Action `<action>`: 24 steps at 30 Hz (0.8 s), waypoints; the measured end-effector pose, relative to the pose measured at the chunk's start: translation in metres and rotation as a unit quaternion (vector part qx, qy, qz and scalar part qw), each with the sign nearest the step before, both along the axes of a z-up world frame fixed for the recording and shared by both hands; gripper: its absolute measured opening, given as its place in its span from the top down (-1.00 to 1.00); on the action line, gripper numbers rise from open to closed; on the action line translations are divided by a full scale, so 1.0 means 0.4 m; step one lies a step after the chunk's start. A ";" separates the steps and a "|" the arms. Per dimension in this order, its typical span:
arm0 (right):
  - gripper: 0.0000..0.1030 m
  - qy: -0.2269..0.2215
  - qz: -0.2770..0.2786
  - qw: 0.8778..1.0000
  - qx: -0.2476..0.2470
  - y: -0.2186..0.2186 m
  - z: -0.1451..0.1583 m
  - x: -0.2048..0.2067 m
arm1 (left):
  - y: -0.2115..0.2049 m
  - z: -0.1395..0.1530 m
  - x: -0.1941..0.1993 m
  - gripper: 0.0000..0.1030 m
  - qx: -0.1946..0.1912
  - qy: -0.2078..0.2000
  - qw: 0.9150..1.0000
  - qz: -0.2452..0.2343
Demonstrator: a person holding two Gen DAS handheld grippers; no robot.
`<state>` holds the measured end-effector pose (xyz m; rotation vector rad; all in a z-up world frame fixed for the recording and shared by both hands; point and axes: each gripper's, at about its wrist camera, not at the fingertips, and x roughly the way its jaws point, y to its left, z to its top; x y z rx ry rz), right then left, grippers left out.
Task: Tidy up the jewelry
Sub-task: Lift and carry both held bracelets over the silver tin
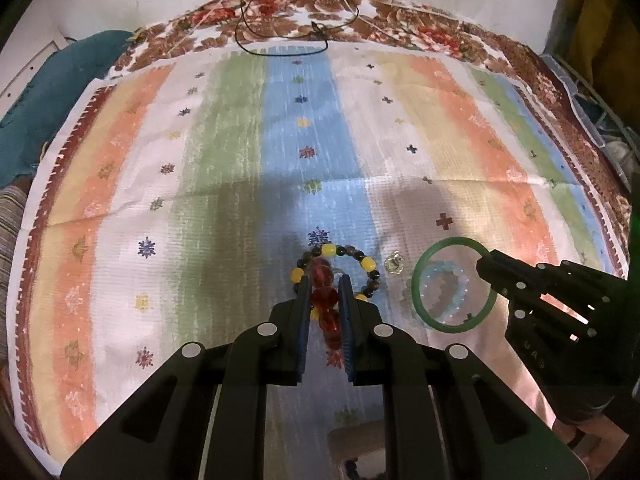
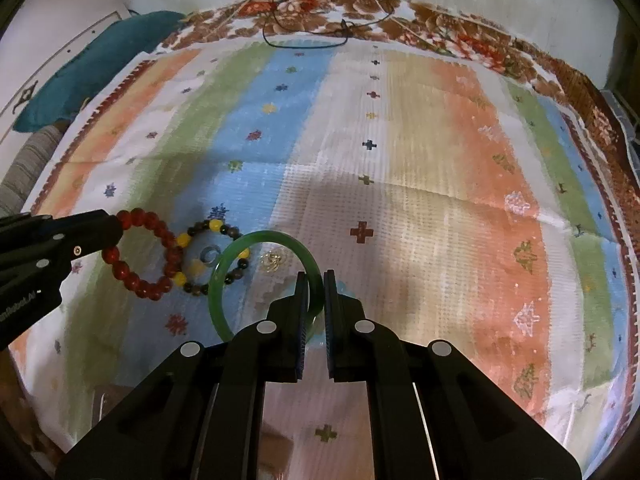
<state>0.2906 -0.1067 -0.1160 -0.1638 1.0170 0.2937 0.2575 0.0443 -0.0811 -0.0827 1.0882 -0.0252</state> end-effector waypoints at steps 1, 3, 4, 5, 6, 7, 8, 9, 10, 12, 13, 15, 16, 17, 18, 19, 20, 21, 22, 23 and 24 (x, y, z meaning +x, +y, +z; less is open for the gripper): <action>0.83 -0.003 0.000 1.000 0.000 -0.001 0.006 -0.005 | 0.002 0.009 -0.007 0.75 -0.002 -0.003 1.000 0.003; 0.83 -0.010 -0.001 1.000 0.002 -0.004 0.020 -0.017 | 0.005 0.025 -0.016 0.75 -0.010 -0.008 1.000 0.009; 0.83 -0.012 -0.002 1.000 0.006 -0.007 0.027 -0.024 | 0.005 0.029 -0.020 0.75 -0.013 -0.010 1.000 0.010; 0.83 -0.013 -0.001 1.000 0.011 -0.009 0.036 -0.034 | 0.006 0.039 -0.027 0.75 -0.017 -0.013 1.000 0.012; 0.83 -0.015 0.000 1.000 0.014 -0.011 0.043 -0.042 | 0.005 0.044 -0.032 0.75 -0.019 -0.016 1.000 0.013; 0.83 -0.017 0.001 1.000 0.016 -0.011 0.049 -0.049 | 0.002 0.050 -0.038 0.75 -0.020 -0.018 1.000 0.013; 0.83 -0.021 0.003 1.000 0.018 -0.012 0.059 -0.060 | -0.001 0.058 -0.045 0.75 -0.020 -0.022 0.999 0.013; 0.83 -0.024 0.003 1.000 0.020 -0.012 0.065 -0.068 | -0.004 0.063 -0.050 0.75 -0.020 -0.025 0.999 0.012; 0.83 -0.027 0.005 0.999 0.022 -0.013 0.072 -0.077 | -0.008 0.071 -0.060 0.75 -0.020 -0.029 0.999 0.010; 0.83 -0.032 0.009 0.999 0.025 -0.012 0.085 -0.091 | -0.011 0.083 -0.074 0.75 -0.024 -0.033 0.999 0.007; 0.83 -0.035 0.011 0.999 0.025 -0.010 0.092 -0.098 | -0.010 0.090 -0.082 0.75 -0.029 -0.036 0.999 0.009; 0.83 -0.045 0.014 0.999 0.023 -0.007 0.108 -0.115 | -0.003 0.105 -0.096 0.75 -0.040 -0.042 0.998 0.011; 0.83 -0.048 0.015 0.998 0.023 -0.008 0.113 -0.120 | -0.002 0.111 -0.101 0.75 -0.043 -0.044 0.998 0.011; 0.83 -0.054 0.017 0.998 0.022 -0.007 0.120 -0.129 | -0.002 0.120 -0.110 0.75 -0.048 -0.048 0.998 0.011; 0.83 -0.057 0.018 0.998 0.023 -0.007 0.125 -0.137 | -0.001 0.127 -0.117 0.75 -0.051 -0.052 0.997 0.011; 0.83 -0.059 0.019 0.998 0.023 -0.009 0.128 -0.143 | -0.001 0.130 -0.122 0.75 -0.052 -0.054 0.997 0.010; 0.83 -0.061 0.020 0.998 0.023 -0.010 0.131 -0.150 | -0.003 0.136 -0.131 0.75 -0.054 -0.057 0.997 0.007; 0.83 -0.062 0.019 0.998 0.024 -0.010 0.133 -0.155 | -0.003 0.139 -0.137 0.75 -0.054 -0.058 0.997 0.006; 0.83 -0.062 0.019 0.998 0.025 -0.012 0.135 -0.161 | -0.004 0.143 -0.143 0.75 -0.054 -0.060 0.997 0.004; 0.83 -0.063 0.018 0.997 0.027 -0.014 0.138 -0.167 | -0.006 0.148 -0.150 0.75 -0.055 -0.063 0.997 0.002; 0.83 -0.064 0.018 0.997 0.029 -0.015 0.141 -0.171 | -0.007 0.152 -0.156 0.75 -0.056 -0.066 0.996 0.000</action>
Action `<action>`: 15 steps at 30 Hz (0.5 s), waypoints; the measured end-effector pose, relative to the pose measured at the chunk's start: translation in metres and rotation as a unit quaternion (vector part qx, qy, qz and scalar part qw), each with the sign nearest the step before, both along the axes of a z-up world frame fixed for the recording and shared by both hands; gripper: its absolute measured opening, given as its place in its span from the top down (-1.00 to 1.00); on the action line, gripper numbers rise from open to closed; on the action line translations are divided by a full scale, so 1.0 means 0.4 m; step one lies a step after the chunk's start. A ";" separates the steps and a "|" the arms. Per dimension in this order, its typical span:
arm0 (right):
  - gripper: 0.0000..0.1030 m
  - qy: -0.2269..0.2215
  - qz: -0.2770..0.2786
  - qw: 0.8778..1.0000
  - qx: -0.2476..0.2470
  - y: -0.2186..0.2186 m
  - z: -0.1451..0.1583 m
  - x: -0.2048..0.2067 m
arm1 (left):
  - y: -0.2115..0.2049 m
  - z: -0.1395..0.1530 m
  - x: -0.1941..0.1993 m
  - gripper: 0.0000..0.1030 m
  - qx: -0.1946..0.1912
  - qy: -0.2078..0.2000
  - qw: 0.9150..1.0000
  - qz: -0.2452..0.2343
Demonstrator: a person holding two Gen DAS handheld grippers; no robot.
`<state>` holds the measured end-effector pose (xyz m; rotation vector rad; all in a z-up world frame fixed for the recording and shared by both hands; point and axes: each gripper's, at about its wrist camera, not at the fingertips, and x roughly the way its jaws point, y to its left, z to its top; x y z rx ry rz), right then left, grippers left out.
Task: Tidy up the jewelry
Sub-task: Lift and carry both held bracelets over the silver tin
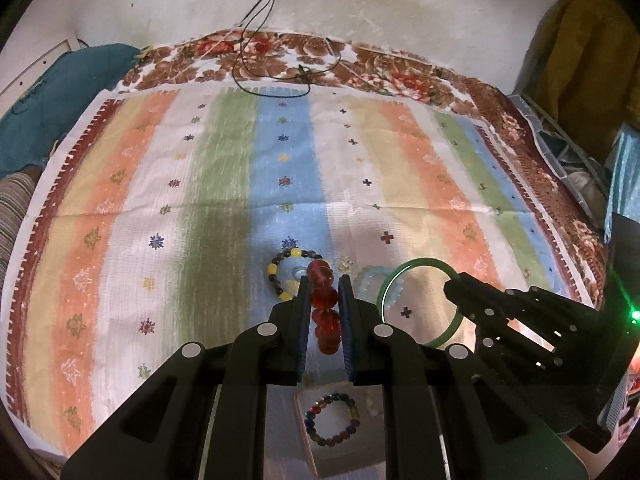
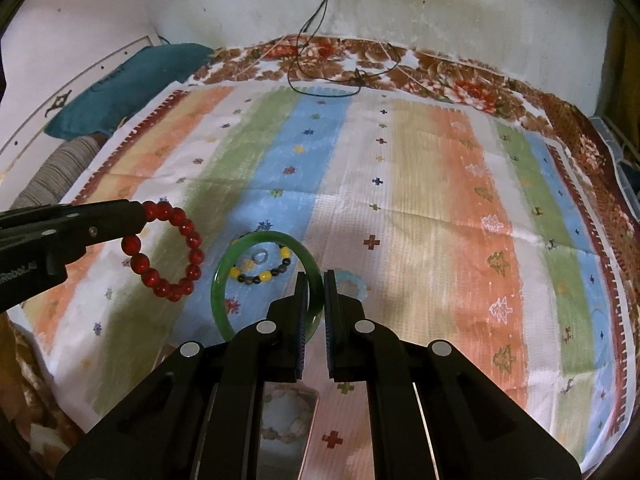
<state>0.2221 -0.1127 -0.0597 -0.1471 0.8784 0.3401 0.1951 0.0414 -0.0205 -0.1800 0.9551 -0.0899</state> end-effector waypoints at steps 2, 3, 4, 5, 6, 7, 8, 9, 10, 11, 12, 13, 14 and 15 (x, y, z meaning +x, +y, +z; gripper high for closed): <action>0.83 -0.004 -0.001 1.000 0.004 -0.004 0.009 -0.012 | -0.005 0.008 -0.014 0.75 -0.002 -0.006 1.000 -0.003; 0.83 -0.005 0.000 1.000 0.006 -0.005 0.011 -0.016 | -0.010 0.013 -0.022 0.75 -0.001 -0.010 1.000 -0.006; 0.83 -0.007 -0.001 1.000 0.008 -0.007 0.015 -0.021 | -0.016 0.017 -0.028 0.75 0.002 -0.013 1.000 -0.008; 0.83 -0.008 -0.001 1.000 0.010 -0.009 0.018 -0.027 | -0.020 0.021 -0.034 0.75 0.005 -0.016 1.000 -0.011; 0.83 -0.010 -0.001 1.000 0.011 -0.012 0.021 -0.031 | -0.023 0.024 -0.038 0.75 0.006 -0.018 1.000 -0.014; 0.83 -0.011 -0.001 1.000 0.012 -0.016 0.022 -0.035 | -0.025 0.027 -0.041 0.75 0.005 -0.019 1.000 -0.016; 0.83 -0.011 -0.001 1.000 0.013 -0.019 0.023 -0.039 | -0.028 0.031 -0.048 0.75 0.005 -0.022 1.000 -0.019; 0.83 -0.011 -0.002 1.000 0.013 -0.021 0.023 -0.042 | -0.031 0.035 -0.053 0.75 0.004 -0.025 0.999 -0.021; 0.83 -0.011 -0.002 1.000 0.014 -0.023 0.023 -0.045 | -0.032 0.039 -0.059 0.75 0.004 -0.027 0.999 -0.022; 0.83 -0.011 -0.003 1.000 0.015 -0.027 0.024 -0.048 | -0.035 0.043 -0.065 0.75 0.004 -0.030 0.999 -0.024; 0.83 -0.011 -0.004 1.000 0.016 -0.029 0.024 -0.050 | -0.037 0.045 -0.070 0.75 0.005 -0.031 0.999 -0.026; 0.83 -0.011 -0.004 1.000 0.016 -0.032 0.025 -0.054 | -0.040 0.047 -0.077 0.75 0.007 -0.033 0.999 -0.028; 0.83 -0.012 -0.004 1.000 0.017 -0.033 0.027 -0.056 | -0.044 0.049 -0.085 0.75 0.009 -0.035 0.999 -0.030; 0.83 -0.013 -0.004 1.000 0.018 -0.034 0.029 -0.061 | -0.046 0.050 -0.092 0.75 0.011 -0.036 0.999 -0.031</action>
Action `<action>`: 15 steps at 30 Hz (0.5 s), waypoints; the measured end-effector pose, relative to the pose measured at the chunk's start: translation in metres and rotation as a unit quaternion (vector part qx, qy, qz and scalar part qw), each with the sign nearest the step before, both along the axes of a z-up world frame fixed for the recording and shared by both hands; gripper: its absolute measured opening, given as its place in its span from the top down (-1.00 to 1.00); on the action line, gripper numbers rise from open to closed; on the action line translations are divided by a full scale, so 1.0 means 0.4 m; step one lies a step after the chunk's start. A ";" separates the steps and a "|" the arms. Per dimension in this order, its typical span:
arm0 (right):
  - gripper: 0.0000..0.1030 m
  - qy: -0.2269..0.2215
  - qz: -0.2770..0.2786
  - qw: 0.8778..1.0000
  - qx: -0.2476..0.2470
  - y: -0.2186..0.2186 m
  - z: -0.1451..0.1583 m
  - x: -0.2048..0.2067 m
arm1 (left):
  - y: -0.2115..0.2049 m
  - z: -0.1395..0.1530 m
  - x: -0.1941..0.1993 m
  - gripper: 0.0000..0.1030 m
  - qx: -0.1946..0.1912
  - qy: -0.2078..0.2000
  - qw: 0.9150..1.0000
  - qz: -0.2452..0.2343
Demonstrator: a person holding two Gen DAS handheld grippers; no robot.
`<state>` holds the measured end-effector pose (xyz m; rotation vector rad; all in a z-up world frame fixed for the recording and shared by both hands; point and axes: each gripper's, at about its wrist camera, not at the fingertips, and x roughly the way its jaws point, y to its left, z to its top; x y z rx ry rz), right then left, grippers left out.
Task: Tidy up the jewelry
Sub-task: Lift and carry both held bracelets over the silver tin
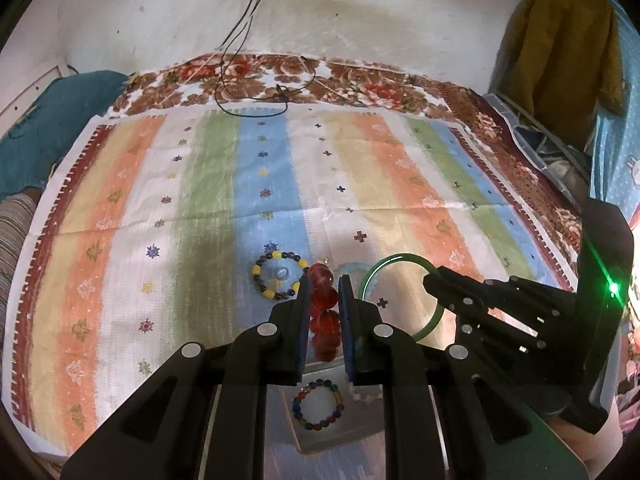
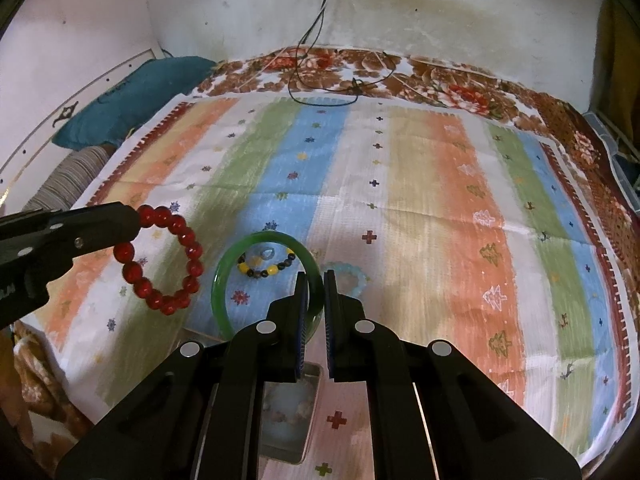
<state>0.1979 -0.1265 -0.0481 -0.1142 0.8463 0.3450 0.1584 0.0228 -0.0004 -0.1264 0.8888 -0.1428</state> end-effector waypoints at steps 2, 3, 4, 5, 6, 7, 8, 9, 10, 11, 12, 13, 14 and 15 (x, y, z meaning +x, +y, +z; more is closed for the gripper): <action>0.83 -0.003 0.001 1.000 0.001 -0.003 0.004 -0.011 | -0.003 0.003 -0.012 0.75 0.002 -0.003 1.000 -0.001; 0.83 -0.004 0.002 1.000 0.001 -0.003 0.005 -0.016 | -0.004 0.006 -0.019 0.75 0.005 -0.006 1.000 -0.002; 0.83 -0.006 0.003 1.000 0.001 -0.003 0.006 -0.023 | -0.005 0.007 -0.023 0.75 0.006 -0.007 1.000 -0.002; 0.83 -0.007 0.004 1.000 0.001 -0.004 0.007 -0.030 | -0.006 0.009 -0.031 0.75 0.007 -0.010 1.000 -0.002; 0.83 -0.008 0.003 1.000 0.002 -0.005 0.007 -0.036 | -0.005 0.009 -0.037 0.75 0.006 -0.010 1.000 -0.003; 0.83 -0.008 0.002 1.000 0.002 -0.006 0.008 -0.040 | -0.006 0.009 -0.041 0.75 0.005 -0.010 1.000 -0.004; 0.83 -0.009 0.003 1.000 0.003 -0.007 0.008 -0.047 | -0.008 0.011 -0.048 0.75 0.005 -0.011 1.000 -0.005; 0.83 -0.008 0.004 1.000 0.003 -0.006 0.007 -0.053 | -0.009 0.011 -0.054 0.75 0.005 -0.012 1.000 -0.006; 0.83 -0.008 0.005 1.000 0.002 -0.007 0.005 -0.058 | -0.011 0.013 -0.062 0.75 0.006 -0.014 1.000 -0.006; 0.83 -0.008 0.006 1.000 0.002 -0.009 0.004 -0.064 | -0.014 0.015 -0.073 0.75 0.005 -0.016 1.000 -0.007; 0.83 -0.008 0.007 1.000 0.002 -0.010 0.003 -0.072 | -0.016 0.017 -0.081 0.74 0.004 -0.018 1.000 -0.008; 0.83 -0.008 0.008 1.000 0.003 -0.011 0.003 -0.078 | -0.018 0.019 -0.092 0.74 0.002 -0.021 1.000 -0.009; 0.83 -0.008 0.009 1.000 0.004 -0.013 0.003 -0.086 | -0.019 0.020 -0.098 0.74 0.000 -0.022 1.000 -0.009; 0.83 -0.009 0.009 1.000 0.004 -0.014 0.003 -0.093 | -0.020 0.021 -0.106 0.74 -0.001 -0.024 1.000 -0.010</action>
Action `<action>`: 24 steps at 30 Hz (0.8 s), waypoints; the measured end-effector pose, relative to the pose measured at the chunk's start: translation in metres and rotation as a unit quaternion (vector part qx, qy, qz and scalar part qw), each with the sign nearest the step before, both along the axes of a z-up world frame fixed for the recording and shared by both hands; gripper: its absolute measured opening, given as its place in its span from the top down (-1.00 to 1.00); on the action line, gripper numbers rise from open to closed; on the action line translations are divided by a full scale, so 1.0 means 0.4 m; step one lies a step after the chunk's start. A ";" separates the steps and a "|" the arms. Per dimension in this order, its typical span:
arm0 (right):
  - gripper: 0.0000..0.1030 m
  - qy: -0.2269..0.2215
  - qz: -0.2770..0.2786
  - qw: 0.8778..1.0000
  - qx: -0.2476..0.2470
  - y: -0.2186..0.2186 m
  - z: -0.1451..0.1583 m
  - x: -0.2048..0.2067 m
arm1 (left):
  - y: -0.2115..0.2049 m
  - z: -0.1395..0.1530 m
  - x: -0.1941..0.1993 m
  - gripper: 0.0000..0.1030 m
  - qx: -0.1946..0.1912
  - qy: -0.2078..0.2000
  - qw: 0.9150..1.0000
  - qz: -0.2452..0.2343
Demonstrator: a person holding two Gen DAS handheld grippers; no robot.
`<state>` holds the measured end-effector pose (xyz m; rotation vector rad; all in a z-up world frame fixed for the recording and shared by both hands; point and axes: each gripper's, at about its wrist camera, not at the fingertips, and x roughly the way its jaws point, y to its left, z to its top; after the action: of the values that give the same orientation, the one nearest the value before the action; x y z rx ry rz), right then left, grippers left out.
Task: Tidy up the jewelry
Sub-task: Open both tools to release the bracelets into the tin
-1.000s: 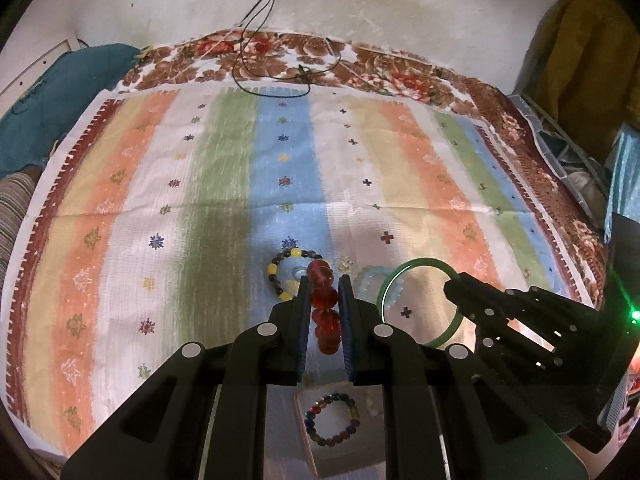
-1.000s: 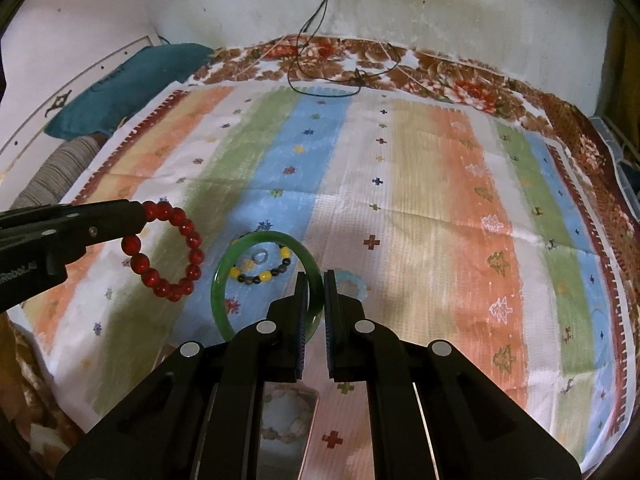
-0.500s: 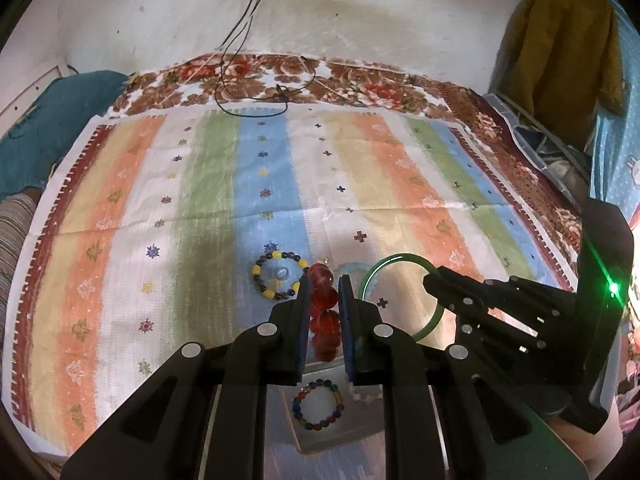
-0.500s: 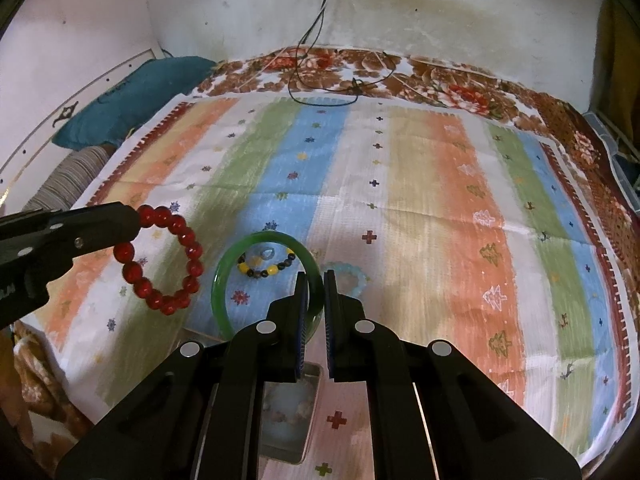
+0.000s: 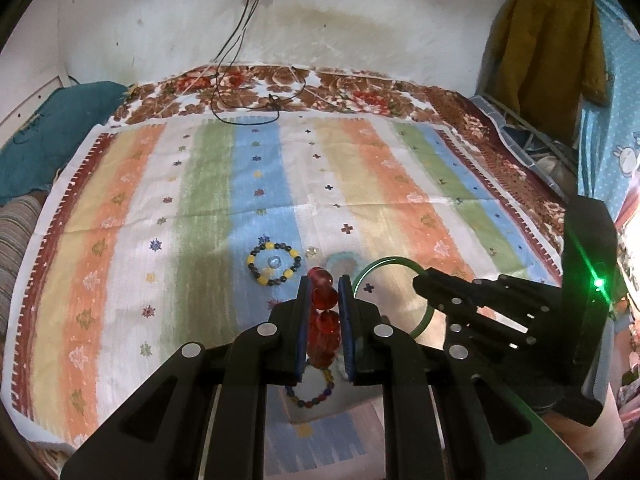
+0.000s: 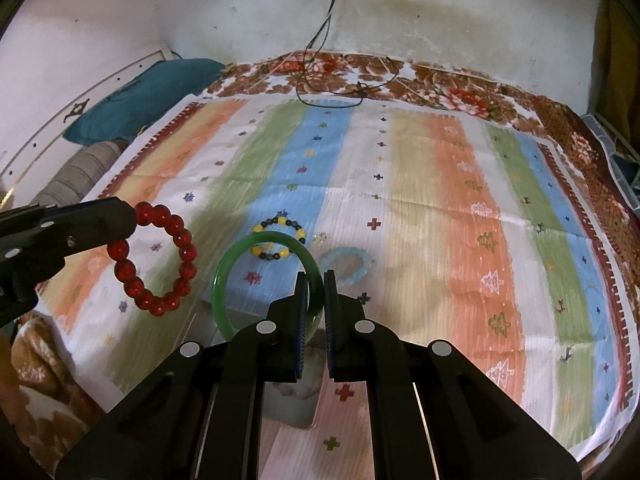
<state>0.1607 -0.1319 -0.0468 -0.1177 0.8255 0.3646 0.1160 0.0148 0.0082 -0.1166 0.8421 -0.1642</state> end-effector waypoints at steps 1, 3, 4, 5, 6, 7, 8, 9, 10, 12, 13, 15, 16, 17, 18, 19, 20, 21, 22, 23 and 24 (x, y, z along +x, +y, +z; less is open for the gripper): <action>0.83 -0.001 0.001 1.000 0.000 0.000 0.000 -0.007 | -0.001 0.001 -0.005 0.74 -0.001 -0.001 1.000 0.000; 0.83 0.000 0.004 1.000 0.000 -0.002 -0.001 -0.020 | -0.003 0.000 -0.020 0.74 -0.002 -0.004 1.000 -0.002; 0.83 0.000 0.005 1.000 0.001 -0.002 -0.002 -0.026 | -0.003 -0.001 -0.023 0.74 -0.002 -0.004 1.000 -0.003; 0.83 0.001 0.006 1.000 0.001 -0.003 -0.003 -0.030 | -0.004 -0.002 -0.027 0.74 -0.003 -0.004 1.000 -0.002; 0.83 0.001 0.007 1.000 0.001 -0.003 -0.003 -0.034 | -0.005 -0.003 -0.030 0.74 -0.003 -0.003 1.000 -0.003; 0.83 0.001 0.007 1.000 0.001 -0.004 -0.004 -0.038 | -0.005 -0.004 -0.031 0.74 -0.002 -0.003 1.000 -0.003; 0.83 0.001 0.007 1.000 0.002 -0.005 -0.004 -0.040 | -0.005 -0.005 -0.031 0.74 -0.001 -0.003 1.000 -0.002; 0.83 0.001 0.007 1.000 0.001 -0.005 -0.005 -0.041 | -0.005 -0.005 -0.032 0.74 0.000 -0.003 1.000 -0.002; 0.83 0.002 0.007 1.000 0.002 -0.006 -0.005 -0.041 | -0.007 -0.005 -0.034 0.74 0.001 -0.004 1.000 -0.002; 0.83 0.004 0.007 1.000 0.002 -0.007 -0.008 -0.044 | -0.009 -0.006 -0.037 0.74 0.004 -0.004 1.000 -0.001; 0.83 0.006 0.008 1.000 0.002 -0.006 -0.009 -0.046 | -0.009 -0.006 -0.037 0.74 0.004 -0.004 1.000 -0.002; 0.82 0.012 0.011 1.000 0.006 -0.004 -0.013 -0.046 | -0.011 -0.008 -0.036 0.74 0.007 -0.003 1.000 -0.004; 0.82 0.015 0.012 1.000 0.010 -0.004 -0.013 -0.046 | -0.012 -0.012 -0.038 0.74 0.009 -0.002 1.000 -0.003; 0.79 0.017 0.014 1.000 0.018 -0.005 -0.013 -0.045 | -0.013 -0.016 -0.036 0.74 0.012 0.001 1.000 -0.003; 0.76 0.020 0.014 0.999 0.023 -0.005 -0.012 -0.044 | -0.013 -0.019 -0.033 0.74 0.013 0.006 1.000 -0.004; 0.61 0.021 0.014 0.999 0.026 -0.006 -0.011 -0.043 | -0.012 -0.021 -0.034 0.74 0.012 0.007 1.000 -0.002; 0.25 0.020 0.012 0.999 0.027 -0.009 -0.009 -0.042 | -0.009 -0.019 -0.035 0.74 0.012 0.003 1.000 0.001; 0.13 0.017 0.007 0.999 0.030 -0.015 -0.005 -0.041 | -0.008 -0.016 -0.037 0.73 0.014 0.000 1.000 0.002; 0.11 0.018 0.005 0.999 0.031 -0.018 -0.004 -0.039 | -0.008 -0.015 -0.038 0.71 0.015 -0.001 1.000 0.003; 0.11 0.020 0.001 0.999 0.033 -0.025 -0.003 -0.035 | -0.003 -0.015 -0.037 0.67 0.014 0.000 1.000 0.006; 0.11 0.022 -0.003 0.999 0.033 -0.029 -0.005 -0.031 | -0.003 -0.016 -0.036 0.62 0.014 0.001 1.000 0.008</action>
<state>0.1484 -0.1435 -0.0490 -0.0463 0.8570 0.3898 0.1015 0.0135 0.0018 -0.0980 0.8458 -0.1366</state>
